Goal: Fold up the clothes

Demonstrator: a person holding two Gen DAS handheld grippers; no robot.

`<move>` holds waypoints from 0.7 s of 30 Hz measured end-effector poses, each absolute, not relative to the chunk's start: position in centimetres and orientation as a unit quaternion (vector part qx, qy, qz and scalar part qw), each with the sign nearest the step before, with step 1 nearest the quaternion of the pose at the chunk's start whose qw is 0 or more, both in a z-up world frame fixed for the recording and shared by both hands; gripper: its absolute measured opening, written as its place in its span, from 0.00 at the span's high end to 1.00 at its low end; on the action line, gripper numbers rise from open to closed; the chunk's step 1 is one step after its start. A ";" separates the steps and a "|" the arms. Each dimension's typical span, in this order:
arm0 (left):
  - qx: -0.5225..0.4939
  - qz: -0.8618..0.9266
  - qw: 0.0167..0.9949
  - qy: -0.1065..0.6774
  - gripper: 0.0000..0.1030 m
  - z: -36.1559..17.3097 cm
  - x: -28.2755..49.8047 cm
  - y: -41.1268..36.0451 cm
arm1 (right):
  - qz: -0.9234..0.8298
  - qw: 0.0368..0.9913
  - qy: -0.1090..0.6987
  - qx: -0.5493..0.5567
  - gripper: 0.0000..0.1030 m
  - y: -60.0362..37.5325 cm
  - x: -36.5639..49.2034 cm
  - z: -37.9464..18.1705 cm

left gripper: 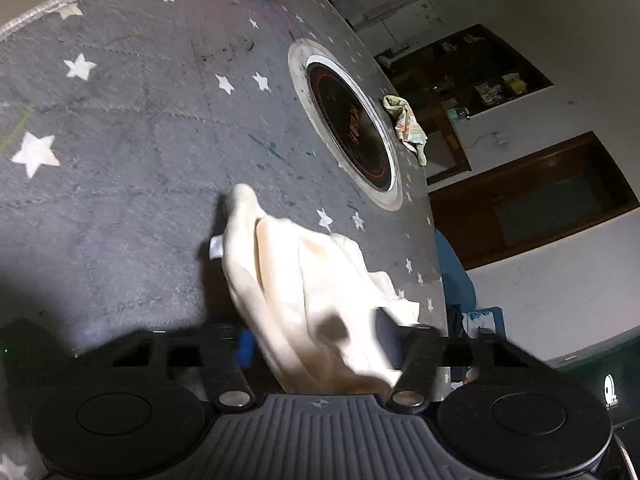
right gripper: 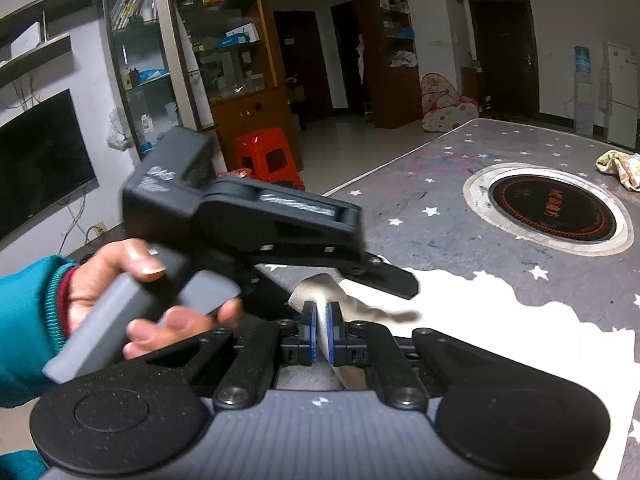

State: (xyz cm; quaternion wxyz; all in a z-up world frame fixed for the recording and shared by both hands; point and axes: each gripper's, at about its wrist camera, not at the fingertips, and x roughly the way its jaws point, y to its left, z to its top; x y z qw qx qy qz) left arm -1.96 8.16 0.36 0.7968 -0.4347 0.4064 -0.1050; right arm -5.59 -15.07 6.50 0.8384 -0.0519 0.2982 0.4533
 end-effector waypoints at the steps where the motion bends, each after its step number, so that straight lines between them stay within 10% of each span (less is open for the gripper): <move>1: -0.429 -0.107 0.800 0.405 0.64 0.2 -1.9 8.0 | 0.453 0.838 0.300 -0.053 0.96 -15.1 -5.7 6.3; 6: -0.409 -0.102 0.811 0.405 0.80 -0.3 -2.1 7.9 | 0.453 0.835 0.308 -0.050 0.93 -15.5 -5.9 5.6; 21: -0.344 -0.095 0.847 0.394 0.77 0.2 -2.1 7.2 | 0.228 0.912 0.340 0.016 0.67 -27.1 0.7 3.8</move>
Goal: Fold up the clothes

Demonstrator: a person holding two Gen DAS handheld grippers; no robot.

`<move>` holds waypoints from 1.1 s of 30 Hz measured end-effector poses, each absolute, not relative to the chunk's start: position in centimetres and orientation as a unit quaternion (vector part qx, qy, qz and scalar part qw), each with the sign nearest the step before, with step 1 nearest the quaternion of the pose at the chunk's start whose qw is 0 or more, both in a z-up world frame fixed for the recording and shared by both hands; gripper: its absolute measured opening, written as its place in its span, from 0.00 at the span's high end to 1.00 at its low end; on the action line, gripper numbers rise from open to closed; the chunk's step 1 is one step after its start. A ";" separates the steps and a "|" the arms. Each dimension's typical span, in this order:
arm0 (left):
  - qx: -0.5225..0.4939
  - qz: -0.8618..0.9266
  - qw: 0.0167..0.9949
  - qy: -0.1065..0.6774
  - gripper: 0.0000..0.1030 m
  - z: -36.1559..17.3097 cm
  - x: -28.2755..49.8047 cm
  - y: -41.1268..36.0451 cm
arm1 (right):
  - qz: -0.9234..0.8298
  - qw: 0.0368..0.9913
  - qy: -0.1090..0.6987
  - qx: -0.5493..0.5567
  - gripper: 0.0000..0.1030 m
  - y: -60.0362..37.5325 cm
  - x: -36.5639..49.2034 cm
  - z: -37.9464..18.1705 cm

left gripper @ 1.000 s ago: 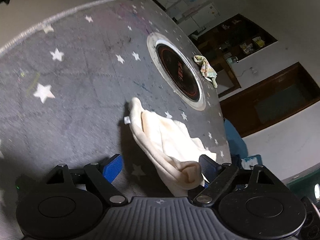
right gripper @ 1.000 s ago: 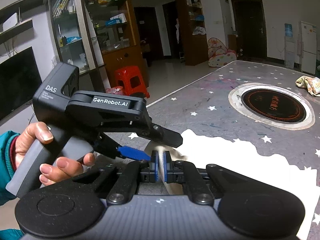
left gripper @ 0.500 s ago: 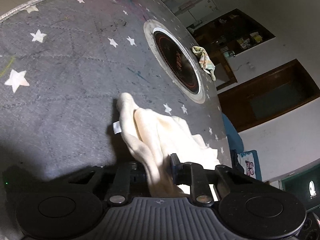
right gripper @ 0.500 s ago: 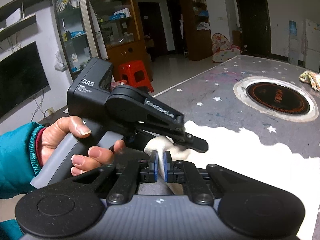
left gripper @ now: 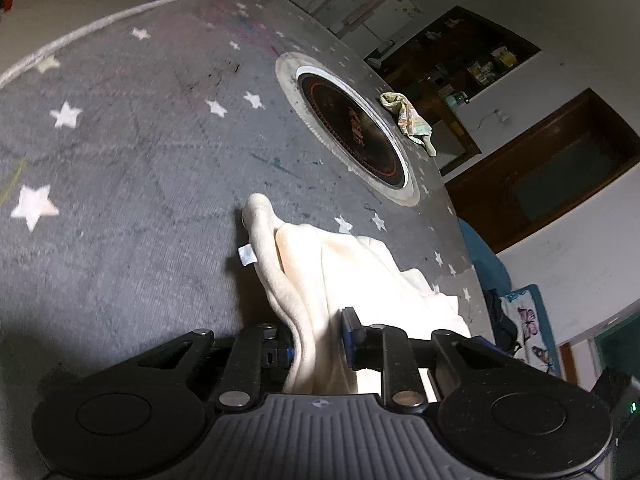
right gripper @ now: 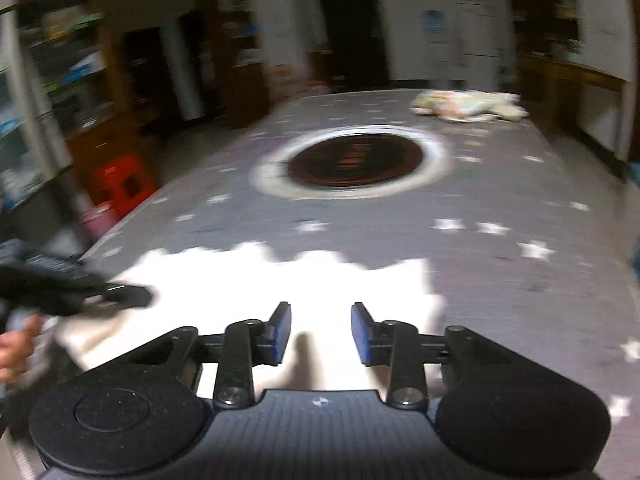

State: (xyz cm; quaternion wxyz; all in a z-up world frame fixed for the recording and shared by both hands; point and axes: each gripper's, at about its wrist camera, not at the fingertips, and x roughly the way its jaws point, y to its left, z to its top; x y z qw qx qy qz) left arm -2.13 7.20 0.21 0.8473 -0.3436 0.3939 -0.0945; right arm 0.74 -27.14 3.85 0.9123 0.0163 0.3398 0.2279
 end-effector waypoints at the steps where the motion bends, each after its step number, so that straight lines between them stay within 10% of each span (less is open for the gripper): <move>1: -0.339 -0.094 0.850 0.393 0.77 0.3 -2.1 7.1 | 0.216 0.914 0.342 0.026 0.66 -28.0 1.2 3.5; 11: -0.301 -0.091 0.866 0.389 0.73 0.8 -1.2 6.4 | 0.177 0.915 0.357 0.057 0.56 -29.7 3.5 1.0; 19: -0.241 -0.092 0.887 0.384 0.75 1.3 -0.8 5.4 | 0.195 0.913 0.355 0.047 0.85 -28.1 3.4 1.1; 33: -0.137 -0.116 0.920 0.349 0.85 4.2 -1.8 2.2 | 0.190 0.936 0.297 0.021 0.88 -28.5 0.1 5.2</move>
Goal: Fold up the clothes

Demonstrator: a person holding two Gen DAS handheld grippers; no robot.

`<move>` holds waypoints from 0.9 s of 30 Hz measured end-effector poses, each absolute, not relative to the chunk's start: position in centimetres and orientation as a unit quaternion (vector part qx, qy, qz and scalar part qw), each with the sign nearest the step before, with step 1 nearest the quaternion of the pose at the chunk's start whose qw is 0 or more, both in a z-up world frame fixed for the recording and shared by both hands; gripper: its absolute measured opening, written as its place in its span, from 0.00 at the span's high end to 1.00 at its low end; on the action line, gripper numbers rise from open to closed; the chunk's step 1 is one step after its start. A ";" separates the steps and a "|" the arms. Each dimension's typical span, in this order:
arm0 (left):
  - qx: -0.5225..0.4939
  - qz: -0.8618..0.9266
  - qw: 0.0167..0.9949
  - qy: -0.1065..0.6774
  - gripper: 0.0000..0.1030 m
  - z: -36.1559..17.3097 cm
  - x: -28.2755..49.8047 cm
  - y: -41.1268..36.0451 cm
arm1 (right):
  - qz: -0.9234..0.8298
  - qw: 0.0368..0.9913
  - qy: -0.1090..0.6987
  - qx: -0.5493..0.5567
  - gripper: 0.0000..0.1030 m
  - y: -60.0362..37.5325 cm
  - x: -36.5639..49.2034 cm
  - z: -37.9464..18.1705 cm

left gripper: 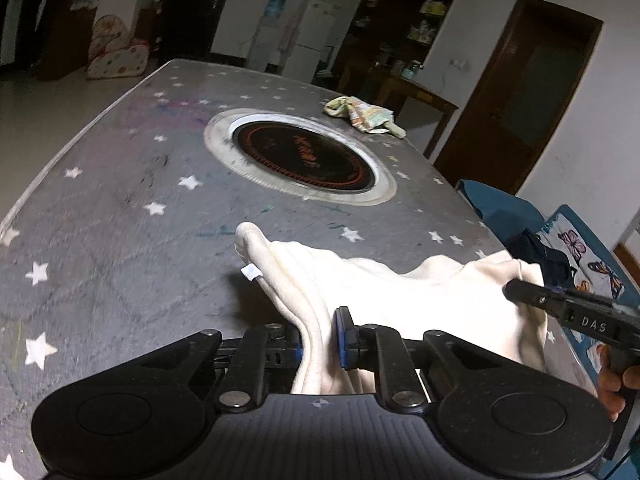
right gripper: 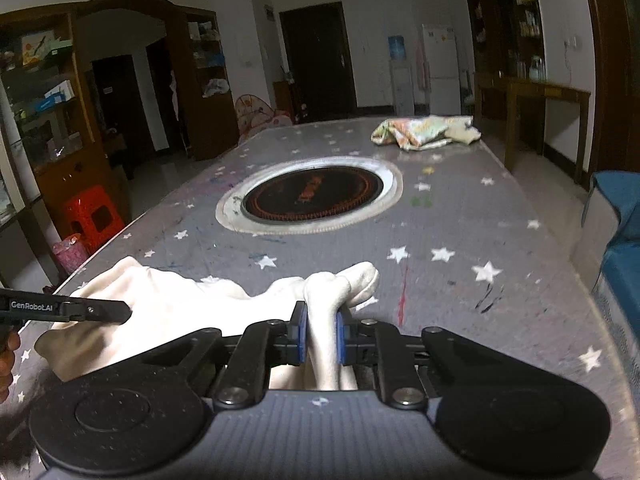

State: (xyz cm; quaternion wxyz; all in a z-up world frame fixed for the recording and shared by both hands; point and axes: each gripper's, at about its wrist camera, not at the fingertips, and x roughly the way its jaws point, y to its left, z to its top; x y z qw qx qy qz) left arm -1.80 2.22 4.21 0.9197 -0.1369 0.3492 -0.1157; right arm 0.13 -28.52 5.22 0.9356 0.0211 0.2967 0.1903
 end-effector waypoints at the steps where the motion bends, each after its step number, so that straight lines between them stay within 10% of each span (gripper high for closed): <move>1: -0.135 -0.119 0.920 0.348 0.85 4.4 -1.8 2.0 | 0.189 0.937 0.293 0.017 0.88 -28.6 -0.1 5.6; 27: -0.068 -0.186 0.916 0.349 0.85 7.4 6.0 -6.7 | 0.114 0.961 0.252 -0.024 0.88 -34.5 3.3 10.3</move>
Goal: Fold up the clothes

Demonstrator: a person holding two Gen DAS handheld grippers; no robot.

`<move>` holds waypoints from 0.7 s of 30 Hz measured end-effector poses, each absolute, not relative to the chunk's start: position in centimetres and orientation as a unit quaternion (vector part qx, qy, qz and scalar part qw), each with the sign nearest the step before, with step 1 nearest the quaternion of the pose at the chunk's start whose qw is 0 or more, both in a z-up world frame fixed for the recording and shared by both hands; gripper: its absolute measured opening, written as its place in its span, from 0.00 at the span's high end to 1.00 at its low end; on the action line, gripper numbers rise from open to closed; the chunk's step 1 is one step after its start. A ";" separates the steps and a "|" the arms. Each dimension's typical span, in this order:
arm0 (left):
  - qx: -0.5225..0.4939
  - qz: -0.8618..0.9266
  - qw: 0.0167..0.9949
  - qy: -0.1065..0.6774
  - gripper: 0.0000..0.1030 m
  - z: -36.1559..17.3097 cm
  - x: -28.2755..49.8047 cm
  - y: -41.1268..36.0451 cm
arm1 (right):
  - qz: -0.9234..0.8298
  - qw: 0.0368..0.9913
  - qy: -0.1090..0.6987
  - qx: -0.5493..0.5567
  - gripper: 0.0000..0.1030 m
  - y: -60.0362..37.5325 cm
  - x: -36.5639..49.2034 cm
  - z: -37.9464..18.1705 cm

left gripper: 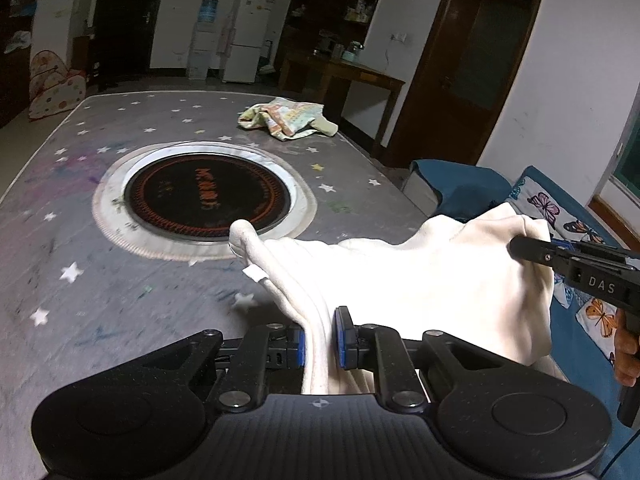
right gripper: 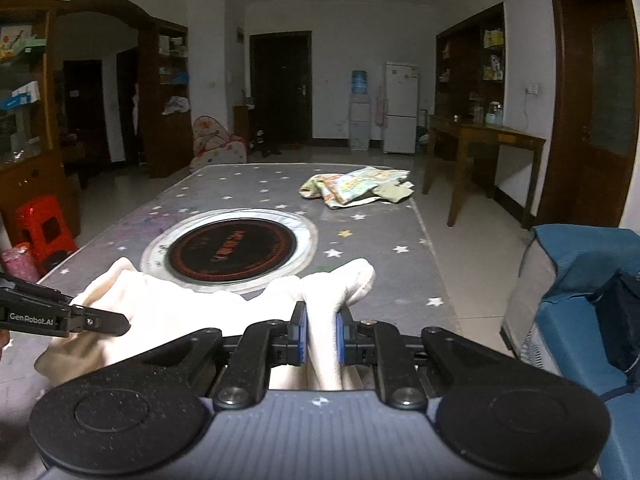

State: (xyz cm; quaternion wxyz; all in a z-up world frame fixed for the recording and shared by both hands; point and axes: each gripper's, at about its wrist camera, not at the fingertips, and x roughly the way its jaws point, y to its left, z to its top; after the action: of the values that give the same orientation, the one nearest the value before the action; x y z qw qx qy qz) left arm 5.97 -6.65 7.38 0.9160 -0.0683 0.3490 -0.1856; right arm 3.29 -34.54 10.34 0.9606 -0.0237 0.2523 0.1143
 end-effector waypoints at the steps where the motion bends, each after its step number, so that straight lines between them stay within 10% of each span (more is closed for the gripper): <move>1: -0.067 -0.187 0.916 0.350 0.85 7.4 6.3 -6.9 | 0.110 0.961 0.253 -0.023 0.88 -34.8 3.6 10.3; 21: -0.039 -0.205 0.904 0.373 0.85 5.8 10.8 -10.2 | 0.066 0.957 0.282 -0.021 0.88 -37.2 7.6 7.6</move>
State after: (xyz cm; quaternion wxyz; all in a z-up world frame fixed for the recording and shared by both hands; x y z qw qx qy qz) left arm 10.80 -10.22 5.81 0.9038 -0.0393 0.3733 -0.2055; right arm 7.63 -37.24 7.63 0.9570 -0.0205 0.2816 0.0664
